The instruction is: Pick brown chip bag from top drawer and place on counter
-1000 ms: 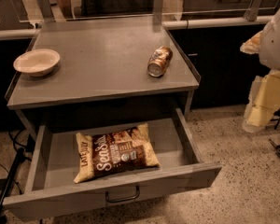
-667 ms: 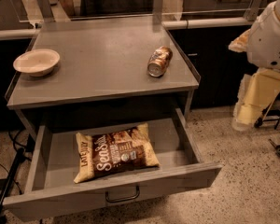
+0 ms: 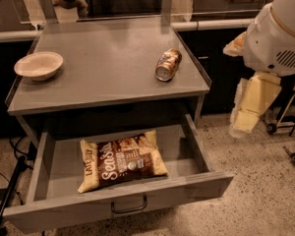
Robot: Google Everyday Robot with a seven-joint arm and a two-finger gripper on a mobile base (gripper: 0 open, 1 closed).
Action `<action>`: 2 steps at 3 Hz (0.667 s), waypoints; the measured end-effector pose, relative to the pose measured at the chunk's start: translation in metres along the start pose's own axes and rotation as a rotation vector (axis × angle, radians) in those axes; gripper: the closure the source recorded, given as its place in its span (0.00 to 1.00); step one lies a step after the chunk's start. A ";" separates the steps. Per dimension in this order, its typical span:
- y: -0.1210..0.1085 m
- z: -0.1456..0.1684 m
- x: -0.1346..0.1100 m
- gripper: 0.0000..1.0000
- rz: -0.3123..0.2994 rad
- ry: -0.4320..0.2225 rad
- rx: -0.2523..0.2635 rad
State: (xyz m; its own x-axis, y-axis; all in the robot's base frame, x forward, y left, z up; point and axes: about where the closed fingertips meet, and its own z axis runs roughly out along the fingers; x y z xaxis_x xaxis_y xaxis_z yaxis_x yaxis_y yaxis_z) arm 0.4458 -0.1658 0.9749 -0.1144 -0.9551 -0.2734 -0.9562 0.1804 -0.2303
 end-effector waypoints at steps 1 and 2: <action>0.007 0.015 -0.005 0.00 -0.024 0.007 -0.009; -0.012 0.077 -0.034 0.00 -0.074 0.002 -0.004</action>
Offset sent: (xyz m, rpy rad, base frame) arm 0.0403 0.0471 -0.0844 -0.0426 -0.0157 0.0575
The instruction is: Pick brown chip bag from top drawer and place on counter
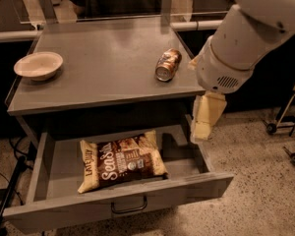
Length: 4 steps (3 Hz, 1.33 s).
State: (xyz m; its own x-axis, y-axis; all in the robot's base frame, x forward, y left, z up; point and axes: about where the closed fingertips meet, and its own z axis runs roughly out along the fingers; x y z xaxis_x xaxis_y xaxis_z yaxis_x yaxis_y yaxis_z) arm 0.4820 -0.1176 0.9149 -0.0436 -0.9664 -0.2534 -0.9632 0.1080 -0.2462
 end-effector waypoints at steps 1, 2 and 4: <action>0.000 0.000 0.000 0.00 -0.001 -0.001 0.000; 0.004 0.016 -0.008 0.00 0.013 -0.009 -0.008; -0.015 0.064 -0.031 0.00 0.015 -0.086 0.015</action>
Offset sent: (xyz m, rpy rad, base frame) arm 0.0030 0.0290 -0.0409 0.0353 0.0334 -0.0262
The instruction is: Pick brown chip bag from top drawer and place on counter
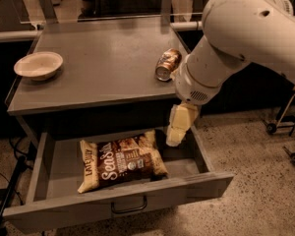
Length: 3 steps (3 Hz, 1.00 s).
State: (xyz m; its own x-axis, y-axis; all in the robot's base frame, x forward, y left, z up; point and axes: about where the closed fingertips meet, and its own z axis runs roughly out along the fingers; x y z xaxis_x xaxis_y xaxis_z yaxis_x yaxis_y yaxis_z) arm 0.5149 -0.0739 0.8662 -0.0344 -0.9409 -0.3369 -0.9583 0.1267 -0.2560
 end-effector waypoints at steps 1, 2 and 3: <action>0.005 0.011 -0.013 0.00 0.010 -0.020 0.010; -0.004 0.053 -0.052 0.00 -0.005 -0.089 0.038; -0.005 0.053 -0.053 0.00 -0.005 -0.091 0.041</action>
Offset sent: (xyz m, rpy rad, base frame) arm 0.0259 0.0743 -0.0366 0.1120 -0.0355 -0.0210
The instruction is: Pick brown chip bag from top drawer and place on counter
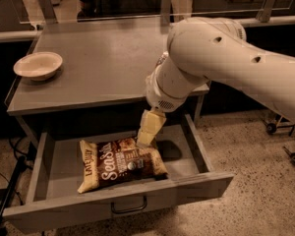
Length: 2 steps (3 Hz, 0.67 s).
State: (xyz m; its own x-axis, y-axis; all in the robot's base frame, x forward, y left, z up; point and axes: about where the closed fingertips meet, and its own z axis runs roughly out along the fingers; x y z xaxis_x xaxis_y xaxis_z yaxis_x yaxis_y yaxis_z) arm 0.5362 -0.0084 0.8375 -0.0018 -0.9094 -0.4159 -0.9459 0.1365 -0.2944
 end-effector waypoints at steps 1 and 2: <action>0.012 0.012 -0.009 0.00 -0.054 -0.027 -0.042; 0.021 0.031 -0.017 0.00 -0.111 -0.108 -0.102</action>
Offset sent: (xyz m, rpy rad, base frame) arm -0.0124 0.0477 -0.0496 0.1445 0.0636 0.3070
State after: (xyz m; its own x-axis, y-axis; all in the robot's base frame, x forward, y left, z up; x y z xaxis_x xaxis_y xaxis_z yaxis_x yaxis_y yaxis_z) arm 0.5265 0.0220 0.8111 0.1337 -0.8686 -0.4771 -0.9663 -0.0074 -0.2573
